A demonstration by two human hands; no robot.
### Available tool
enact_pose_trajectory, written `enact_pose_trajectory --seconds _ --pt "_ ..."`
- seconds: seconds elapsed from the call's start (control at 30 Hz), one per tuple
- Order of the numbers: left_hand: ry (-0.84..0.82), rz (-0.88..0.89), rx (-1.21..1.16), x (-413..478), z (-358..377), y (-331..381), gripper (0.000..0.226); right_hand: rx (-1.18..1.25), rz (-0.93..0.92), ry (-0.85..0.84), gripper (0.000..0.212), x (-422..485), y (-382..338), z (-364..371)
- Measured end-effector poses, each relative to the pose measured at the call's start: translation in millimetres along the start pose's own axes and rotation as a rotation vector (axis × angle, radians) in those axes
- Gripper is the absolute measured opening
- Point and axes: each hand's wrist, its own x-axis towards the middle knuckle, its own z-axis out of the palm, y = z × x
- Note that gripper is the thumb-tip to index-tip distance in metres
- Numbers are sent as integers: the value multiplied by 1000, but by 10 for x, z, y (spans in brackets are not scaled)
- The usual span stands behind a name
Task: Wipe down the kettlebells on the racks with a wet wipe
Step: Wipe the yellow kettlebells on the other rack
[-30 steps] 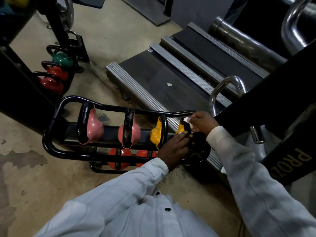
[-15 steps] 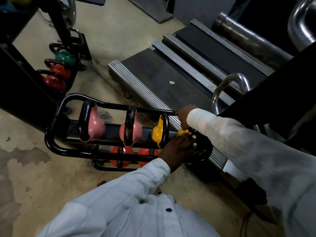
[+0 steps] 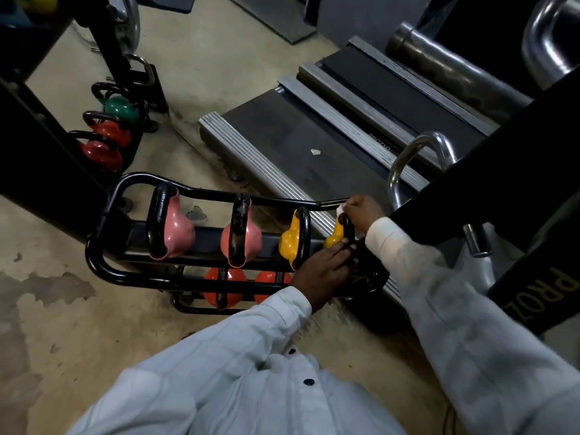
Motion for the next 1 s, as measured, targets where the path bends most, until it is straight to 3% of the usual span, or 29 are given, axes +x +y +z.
enact_pose_trajectory --seconds 0.1,0.17,0.27,0.33,0.37,0.47,0.53,0.6,0.73,0.8,0.87,0.93,1.0 --pt "44 19 -4 44 -8 -7 29 512 98 58 27 -191 139 103" --pt "70 27 -4 50 3 -12 27 878 269 -38 27 -330 168 128" --pt "75 27 -14 28 55 -32 20 1077 330 -114 27 -594 256 91" --pt "66 32 -21 12 70 -52 21 968 160 -79 19 -733 308 44" --pt "62 32 -28 10 70 -58 21 793 34 -31 15 -768 321 12" --pt "59 -2 -65 31 116 -40 31 -9 -372 127 10 -568 229 -9" --pt "57 -63 -129 50 125 -31 40 -398 -400 146 22 -296 70 34" --pt "61 -32 -95 53 114 -36 34 -425 -240 122 25 -70 -49 55" --pt "49 47 -7 51 90 -43 17 100 48 36 14 72 104 39" --pt "58 39 -22 62 71 -56 16 426 132 45 22 -132 173 30" --pt "66 39 -36 86 42 -61 18 696 251 -61 31 -405 223 57" --pt "64 43 -13 107 13 -47 17 846 267 -135 33 -632 302 98" --pt "50 49 -1 99 17 -37 16 921 273 -101 27 -718 347 99"
